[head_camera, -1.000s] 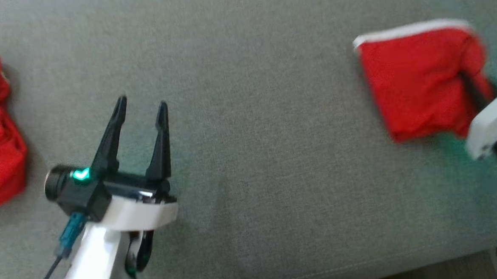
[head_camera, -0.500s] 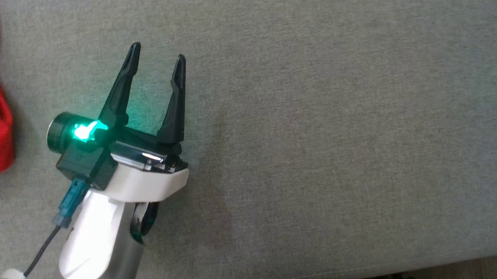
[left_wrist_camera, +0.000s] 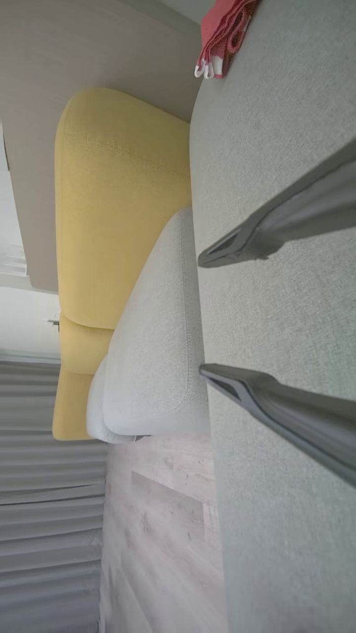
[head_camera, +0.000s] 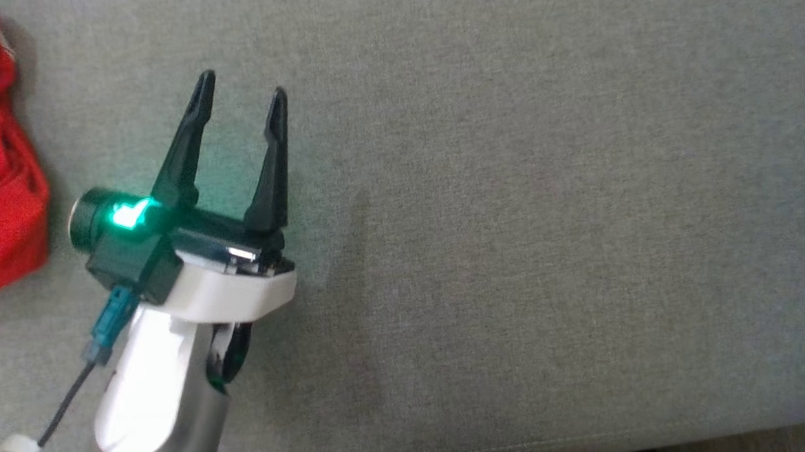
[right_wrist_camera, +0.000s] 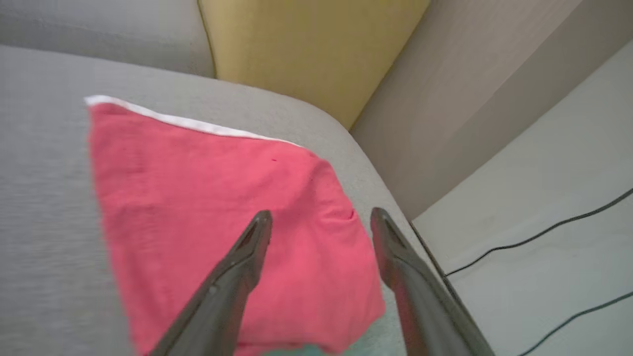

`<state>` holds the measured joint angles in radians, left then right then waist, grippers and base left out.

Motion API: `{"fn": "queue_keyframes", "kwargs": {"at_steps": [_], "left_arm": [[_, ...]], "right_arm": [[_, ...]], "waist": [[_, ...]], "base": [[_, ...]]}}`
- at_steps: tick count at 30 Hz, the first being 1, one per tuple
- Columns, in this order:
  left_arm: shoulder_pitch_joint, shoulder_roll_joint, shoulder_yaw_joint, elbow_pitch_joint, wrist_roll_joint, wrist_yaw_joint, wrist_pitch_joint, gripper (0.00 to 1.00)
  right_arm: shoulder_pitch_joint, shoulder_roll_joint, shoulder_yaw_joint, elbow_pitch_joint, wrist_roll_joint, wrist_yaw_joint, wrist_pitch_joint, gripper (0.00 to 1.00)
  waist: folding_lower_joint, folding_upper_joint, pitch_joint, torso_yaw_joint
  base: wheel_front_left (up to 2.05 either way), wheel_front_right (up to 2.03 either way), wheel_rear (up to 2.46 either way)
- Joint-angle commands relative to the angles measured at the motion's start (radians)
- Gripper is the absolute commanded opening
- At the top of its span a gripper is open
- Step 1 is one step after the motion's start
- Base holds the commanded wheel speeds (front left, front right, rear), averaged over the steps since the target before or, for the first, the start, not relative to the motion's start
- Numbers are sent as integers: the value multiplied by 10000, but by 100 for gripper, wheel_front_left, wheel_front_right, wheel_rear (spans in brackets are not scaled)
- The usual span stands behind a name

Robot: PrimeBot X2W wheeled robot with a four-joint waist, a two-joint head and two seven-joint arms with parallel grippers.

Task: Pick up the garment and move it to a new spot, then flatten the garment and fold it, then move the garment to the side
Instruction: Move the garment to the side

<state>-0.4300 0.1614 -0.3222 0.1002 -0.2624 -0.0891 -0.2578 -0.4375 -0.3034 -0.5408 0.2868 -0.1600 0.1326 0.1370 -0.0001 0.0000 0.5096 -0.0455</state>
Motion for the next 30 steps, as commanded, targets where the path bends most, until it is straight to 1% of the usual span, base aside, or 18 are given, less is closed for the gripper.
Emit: {"fn": "queue_keyframes", "kwargs": {"at_steps": [1,4,6,9,14,19,24,30], "left_arm": [[315,99,390,-185,77,7,-39,100],[731,89,584,22,63,127,-39,100],[1024,85,729,153,39,238,-39,100],[1446,99,952,348,-33,423,-39,100],[1957,159,1352,611,-178,721,-40,100],[2297,262,1670,834,-334,968,-29,100],[2683,382,1706,789,-365,1082,89,100],[3267,429,1580,454,-313,1282,421,100]], "right_arm": [[466,134,115,-636,164,-19,-230,100],[1262,1170,476,-1544,520,-19,-536,100],[1811,1796,936,-2145,712,-19,-702,100],[2547,2309,1853,-2871,1021,-19,-834,100],[3296,2518,3287,-3566,1764,-19,-1022,100],[3478,2528,4520,-3613,2632,-19,-1389,100],[3784,2530,5078,-3685,3061,-19,-1547,100],[4604,2531,5242,-3932,3569,-19,-1500,100]], "waist": [[1,0,-415,11],[1,0,-942,25],[1,0,-1287,55],[1,0,-1745,145],[1,0,-2402,460],[1,0,-2992,847],[1,0,-3562,1053],[1,0,-4086,1087]], "base": [[0,0,0],[0,0,0],[0,0,0],[0,0,0],[0,0,0],[0,0,0],[0,0,0],[0,0,0]]}}
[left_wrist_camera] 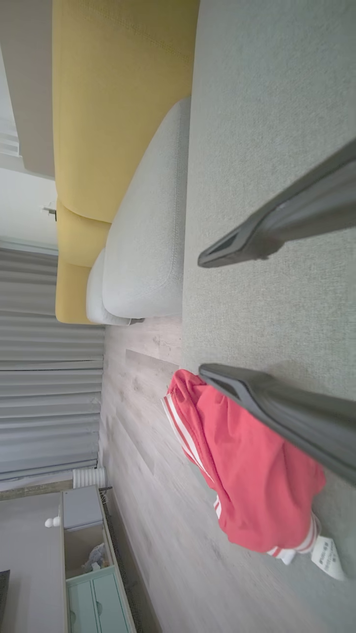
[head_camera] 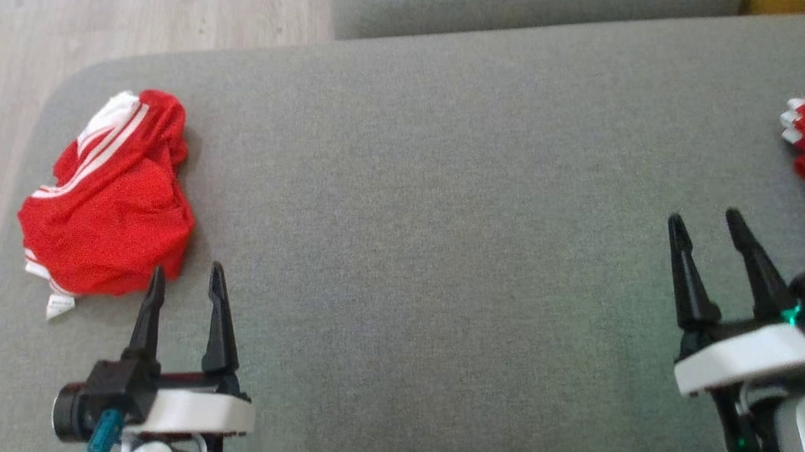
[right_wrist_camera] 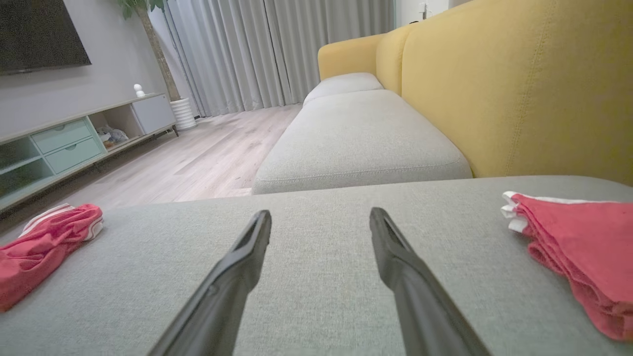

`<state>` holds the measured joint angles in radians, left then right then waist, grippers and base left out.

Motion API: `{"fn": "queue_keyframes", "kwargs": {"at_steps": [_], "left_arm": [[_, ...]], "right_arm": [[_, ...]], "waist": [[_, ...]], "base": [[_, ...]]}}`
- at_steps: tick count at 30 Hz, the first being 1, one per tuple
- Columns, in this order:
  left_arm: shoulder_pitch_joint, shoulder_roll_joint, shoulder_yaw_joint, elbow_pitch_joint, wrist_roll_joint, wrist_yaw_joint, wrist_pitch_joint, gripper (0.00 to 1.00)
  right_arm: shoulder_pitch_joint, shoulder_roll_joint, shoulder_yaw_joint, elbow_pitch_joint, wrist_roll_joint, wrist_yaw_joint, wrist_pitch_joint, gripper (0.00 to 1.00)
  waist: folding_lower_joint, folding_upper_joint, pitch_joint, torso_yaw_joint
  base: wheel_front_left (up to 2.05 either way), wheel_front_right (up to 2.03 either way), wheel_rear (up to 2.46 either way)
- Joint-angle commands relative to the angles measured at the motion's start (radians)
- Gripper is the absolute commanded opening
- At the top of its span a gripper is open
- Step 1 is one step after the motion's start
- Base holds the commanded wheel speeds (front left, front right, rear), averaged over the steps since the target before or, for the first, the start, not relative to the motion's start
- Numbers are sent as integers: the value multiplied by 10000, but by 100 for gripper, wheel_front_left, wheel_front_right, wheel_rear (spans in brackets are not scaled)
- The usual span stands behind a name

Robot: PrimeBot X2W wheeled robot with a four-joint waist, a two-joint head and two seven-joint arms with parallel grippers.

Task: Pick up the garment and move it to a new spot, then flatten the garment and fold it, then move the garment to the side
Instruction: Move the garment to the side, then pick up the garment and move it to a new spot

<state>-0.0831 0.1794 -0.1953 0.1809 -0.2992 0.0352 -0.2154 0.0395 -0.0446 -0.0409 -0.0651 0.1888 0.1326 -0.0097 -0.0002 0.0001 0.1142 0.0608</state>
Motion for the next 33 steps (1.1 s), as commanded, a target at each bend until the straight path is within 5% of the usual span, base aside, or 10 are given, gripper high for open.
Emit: {"fn": "queue_keyframes", "kwargs": {"at_steps": [1,24,33], "left_arm": [[-114,273,290,-425,77,76,63,100],[600,501,-184,-1039,216,317,848,100],[220,470,-127,-916,106,304,459,100]], "right_arm": [[-22,-58,230,-447,140,-19,-20,100],[983,-57,283,-902,387,-19,340,100],[974,-57,200,-1154,226,-19,396,100]], "waist": [[2,-1,-194,20],[2,-1,-679,-113],[2,-1,-438,505]], "base": [[0,0,0],[0,0,0],[0,0,0]]}}
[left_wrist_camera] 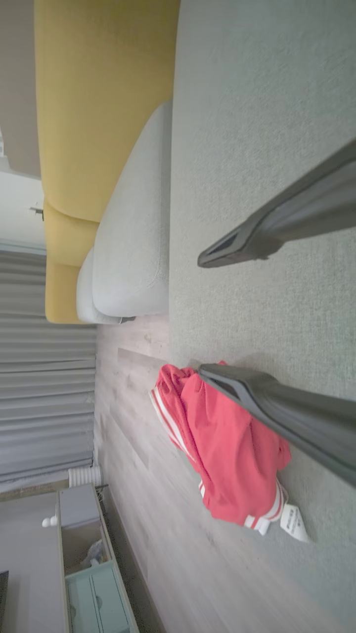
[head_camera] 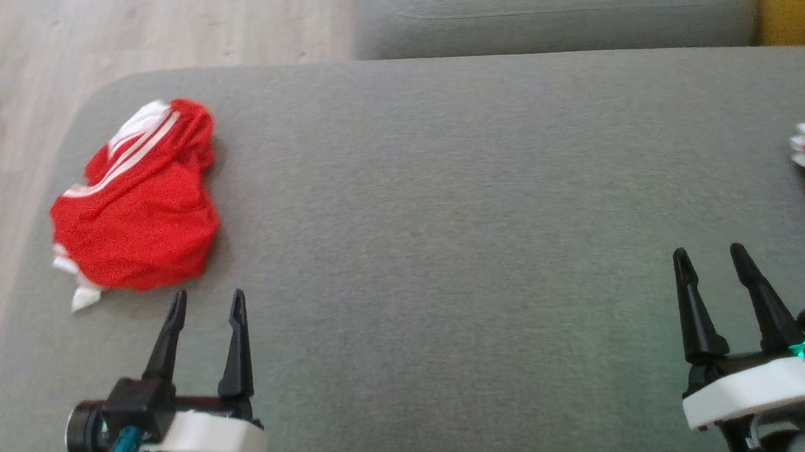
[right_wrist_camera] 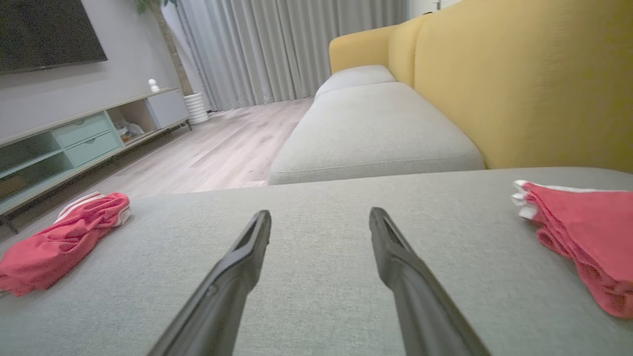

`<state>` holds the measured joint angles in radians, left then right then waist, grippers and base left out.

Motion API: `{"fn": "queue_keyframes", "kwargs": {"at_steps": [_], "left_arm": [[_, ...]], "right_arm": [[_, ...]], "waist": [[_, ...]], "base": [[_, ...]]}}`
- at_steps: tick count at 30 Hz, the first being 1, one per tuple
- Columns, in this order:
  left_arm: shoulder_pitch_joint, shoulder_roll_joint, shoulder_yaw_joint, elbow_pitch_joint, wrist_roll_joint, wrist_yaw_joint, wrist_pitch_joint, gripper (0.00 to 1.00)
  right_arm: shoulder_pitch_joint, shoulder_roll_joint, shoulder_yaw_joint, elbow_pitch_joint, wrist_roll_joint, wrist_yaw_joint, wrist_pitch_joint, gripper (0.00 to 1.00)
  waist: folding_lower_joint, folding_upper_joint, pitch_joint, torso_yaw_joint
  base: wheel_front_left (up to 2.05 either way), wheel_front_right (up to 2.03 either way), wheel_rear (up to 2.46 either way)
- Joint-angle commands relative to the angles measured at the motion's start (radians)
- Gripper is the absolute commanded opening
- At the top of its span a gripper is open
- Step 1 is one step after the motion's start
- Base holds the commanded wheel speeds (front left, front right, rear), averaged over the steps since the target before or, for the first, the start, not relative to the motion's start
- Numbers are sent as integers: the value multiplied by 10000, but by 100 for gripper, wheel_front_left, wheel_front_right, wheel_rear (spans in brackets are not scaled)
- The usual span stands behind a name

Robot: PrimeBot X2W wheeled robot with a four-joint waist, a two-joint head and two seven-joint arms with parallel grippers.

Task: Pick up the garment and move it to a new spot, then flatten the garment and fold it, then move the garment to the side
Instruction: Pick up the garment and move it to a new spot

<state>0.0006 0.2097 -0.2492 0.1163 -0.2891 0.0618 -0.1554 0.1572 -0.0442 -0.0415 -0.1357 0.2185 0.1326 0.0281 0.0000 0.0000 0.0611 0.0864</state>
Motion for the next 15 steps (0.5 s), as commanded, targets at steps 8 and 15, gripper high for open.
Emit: {"fn": "queue_keyframes", "kwargs": {"at_steps": [8,15], "left_arm": [[-1313,-233,436,382,-185,-84,-802,100],[-1662,-481,847,953,-335,-131,-1037,100]], "right_arm": [[-385,-61,445,-1061,-571,-19,480,100],[-692,-60,665,-1655,-1069,-19,1086,100]], "waist": [[0,0,339,2163],[0,0,640,3296]], "base": [[0,0,0],[0,0,0]]}}
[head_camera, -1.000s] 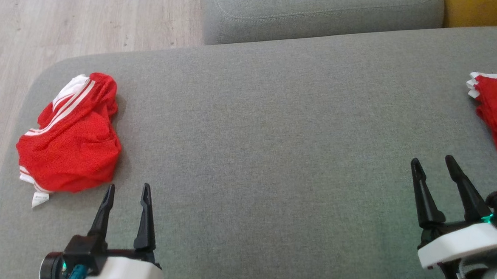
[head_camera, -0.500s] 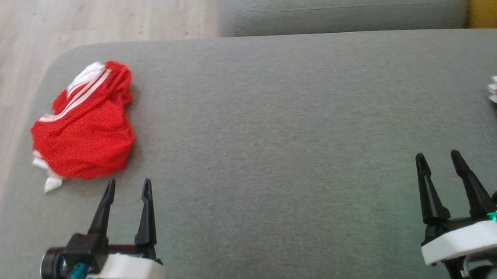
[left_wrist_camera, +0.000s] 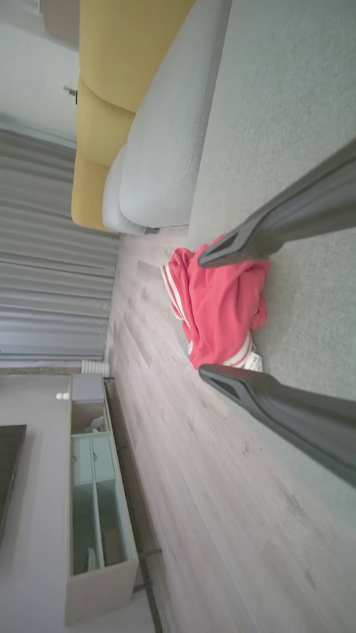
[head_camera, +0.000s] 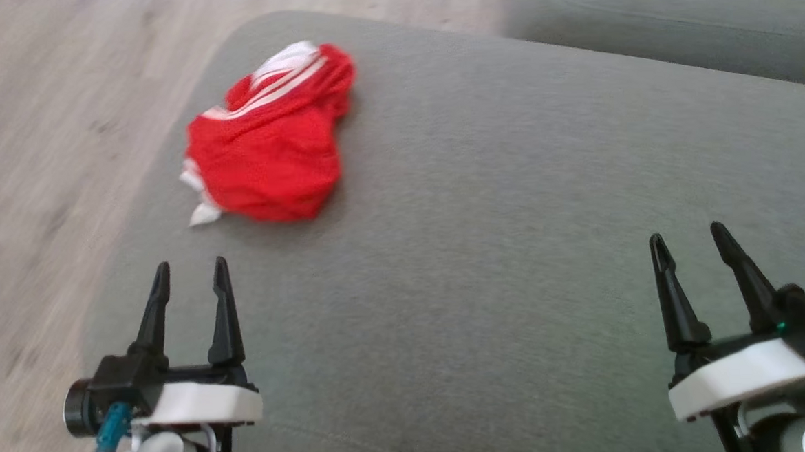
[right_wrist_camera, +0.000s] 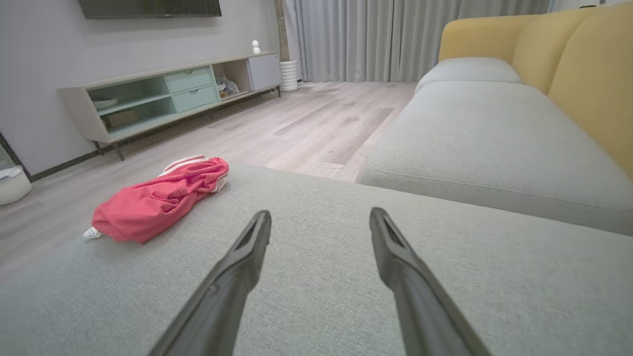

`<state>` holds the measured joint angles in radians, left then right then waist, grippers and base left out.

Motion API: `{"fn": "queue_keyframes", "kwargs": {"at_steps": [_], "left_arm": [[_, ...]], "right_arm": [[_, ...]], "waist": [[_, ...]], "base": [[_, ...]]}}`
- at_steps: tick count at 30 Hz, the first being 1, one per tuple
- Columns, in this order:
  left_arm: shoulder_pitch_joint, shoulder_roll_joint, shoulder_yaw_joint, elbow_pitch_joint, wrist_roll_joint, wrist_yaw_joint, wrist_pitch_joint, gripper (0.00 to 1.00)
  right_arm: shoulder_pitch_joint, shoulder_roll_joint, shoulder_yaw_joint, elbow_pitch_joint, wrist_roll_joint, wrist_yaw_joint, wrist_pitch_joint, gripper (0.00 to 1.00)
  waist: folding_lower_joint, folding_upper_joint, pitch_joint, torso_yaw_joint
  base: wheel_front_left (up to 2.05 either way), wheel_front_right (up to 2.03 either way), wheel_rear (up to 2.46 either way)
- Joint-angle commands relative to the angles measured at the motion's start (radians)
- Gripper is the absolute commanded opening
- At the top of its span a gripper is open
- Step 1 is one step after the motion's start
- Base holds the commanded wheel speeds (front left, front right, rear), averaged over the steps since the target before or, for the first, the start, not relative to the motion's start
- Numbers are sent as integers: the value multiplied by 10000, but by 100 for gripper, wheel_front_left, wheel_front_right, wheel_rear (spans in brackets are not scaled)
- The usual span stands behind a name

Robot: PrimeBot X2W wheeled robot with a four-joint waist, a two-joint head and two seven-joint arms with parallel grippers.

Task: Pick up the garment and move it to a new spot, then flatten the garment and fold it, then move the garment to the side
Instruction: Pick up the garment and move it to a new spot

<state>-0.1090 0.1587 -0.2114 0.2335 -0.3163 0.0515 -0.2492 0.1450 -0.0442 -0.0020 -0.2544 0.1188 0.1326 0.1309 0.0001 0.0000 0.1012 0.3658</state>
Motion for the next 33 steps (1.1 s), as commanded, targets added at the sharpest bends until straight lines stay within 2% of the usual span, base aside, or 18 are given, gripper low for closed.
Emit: {"fn": "queue_keyframes", "kwargs": {"at_steps": [1,7,10,15,18,24,30,31,32,33], "left_arm": [[-627,1,548,-137,-77,-50,-109,100],[-1143,-206,990,228,-50,-280,-122,100],[-1789,-330,1146,783,-31,-629,-123,100],[-3528,-437,1114,2565,-126,-1371,-124,100],[-4781,-441,774,4230,-232,-1645,-94,100],[-6808,-554,101,7092,-1044,-1811,868,100],[-7517,-453,-995,8227,-2440,-1818,2481,100],[-7535,-389,-1175,8251,-2647,-1819,2670,62],[-7553,-265,-1330,8203,-2795,-1819,2636,0],[-7565,-109,-1446,8150,-2890,-1819,2430,0]], "right_arm": [[-622,-60,278,-554,-148,-19,140,100],[-915,-60,202,-1040,-528,-19,614,100],[-1166,-60,96,-1409,-818,-19,963,100],[-1622,-60,42,-2032,-1372,-19,1558,100],[-1823,-92,-6,-2294,-1617,-19,1883,100],[-2123,-208,-126,-2718,-1848,-19,2295,100],[-2187,-182,-181,-2662,-1750,-19,2354,100],[-2194,-174,-194,-2622,-1724,-19,2322,100],[-2200,-166,-209,-2590,-1705,-19,2270,100],[-2207,-157,-219,-2561,-1678,-19,2194,100]], "waist": [[-1,0,310,603],[-1,0,952,870],[-1,0,1592,872],[-1,0,2768,802],[-1,0,3309,802],[-1,0,3933,721],[-1,0,3883,582],[-1,0,3817,550],[-1,0,3745,518],[-1,0,3655,481]], "base": [[0,0,0],[0,0,0],[0,0,0],[0,0,0],[0,0,0],[0,0,0],[0,0,0],[0,0,0],[0,0,0],[0,0,0]]}}
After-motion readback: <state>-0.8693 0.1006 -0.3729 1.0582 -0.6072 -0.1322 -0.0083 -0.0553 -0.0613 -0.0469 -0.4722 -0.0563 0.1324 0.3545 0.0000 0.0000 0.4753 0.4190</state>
